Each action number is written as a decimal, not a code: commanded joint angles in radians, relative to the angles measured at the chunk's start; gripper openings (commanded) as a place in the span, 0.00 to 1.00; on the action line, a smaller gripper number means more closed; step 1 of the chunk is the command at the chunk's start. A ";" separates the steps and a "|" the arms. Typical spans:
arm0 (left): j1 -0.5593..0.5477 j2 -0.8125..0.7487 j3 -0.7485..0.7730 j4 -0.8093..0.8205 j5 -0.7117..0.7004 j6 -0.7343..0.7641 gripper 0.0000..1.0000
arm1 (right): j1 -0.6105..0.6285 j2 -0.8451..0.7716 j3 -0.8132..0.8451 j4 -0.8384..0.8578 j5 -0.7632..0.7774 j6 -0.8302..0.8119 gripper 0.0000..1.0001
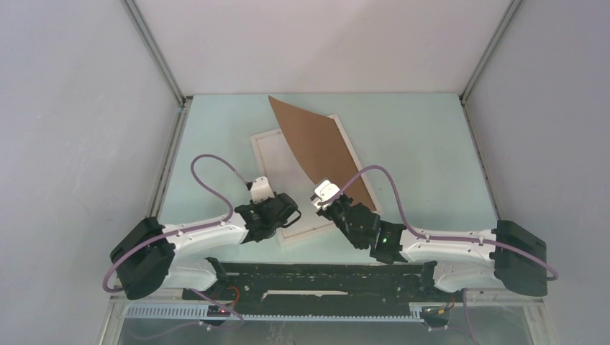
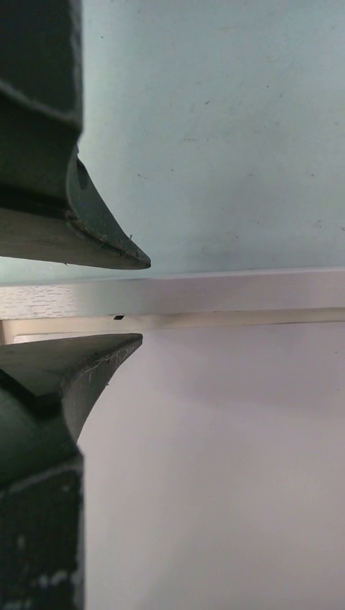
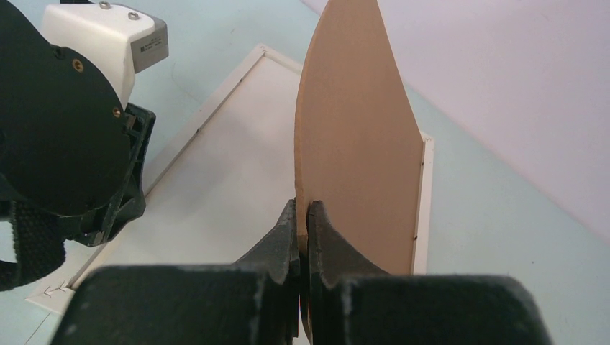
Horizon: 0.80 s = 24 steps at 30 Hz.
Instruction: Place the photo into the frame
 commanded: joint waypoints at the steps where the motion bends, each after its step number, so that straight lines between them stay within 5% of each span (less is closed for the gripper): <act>1: -0.007 -0.040 0.019 -0.009 -0.047 -0.012 0.28 | 0.009 0.026 -0.038 -0.074 -0.056 0.223 0.00; 2: -0.006 -0.036 0.027 -0.017 -0.042 -0.010 0.43 | 0.009 0.025 -0.039 -0.074 -0.056 0.223 0.00; 5: -0.006 -0.028 0.035 -0.021 -0.034 -0.010 0.63 | 0.009 0.024 -0.038 -0.078 -0.056 0.226 0.00; 10: -0.006 -0.018 0.031 -0.006 -0.014 0.002 0.66 | 0.009 0.023 -0.038 -0.081 -0.056 0.226 0.00; 15: -0.005 -0.016 0.014 0.031 -0.014 0.019 0.42 | 0.011 0.022 -0.038 -0.079 -0.054 0.226 0.00; 17: -0.006 -0.014 0.016 0.032 -0.009 0.020 0.21 | 0.010 0.024 -0.038 -0.078 -0.053 0.226 0.00; 20: -0.006 -0.007 0.016 0.026 -0.006 0.008 0.01 | 0.010 0.023 -0.038 -0.074 -0.053 0.224 0.00; 24: -0.005 -0.010 0.012 0.023 0.002 0.000 0.00 | 0.010 0.021 -0.038 -0.072 -0.051 0.222 0.00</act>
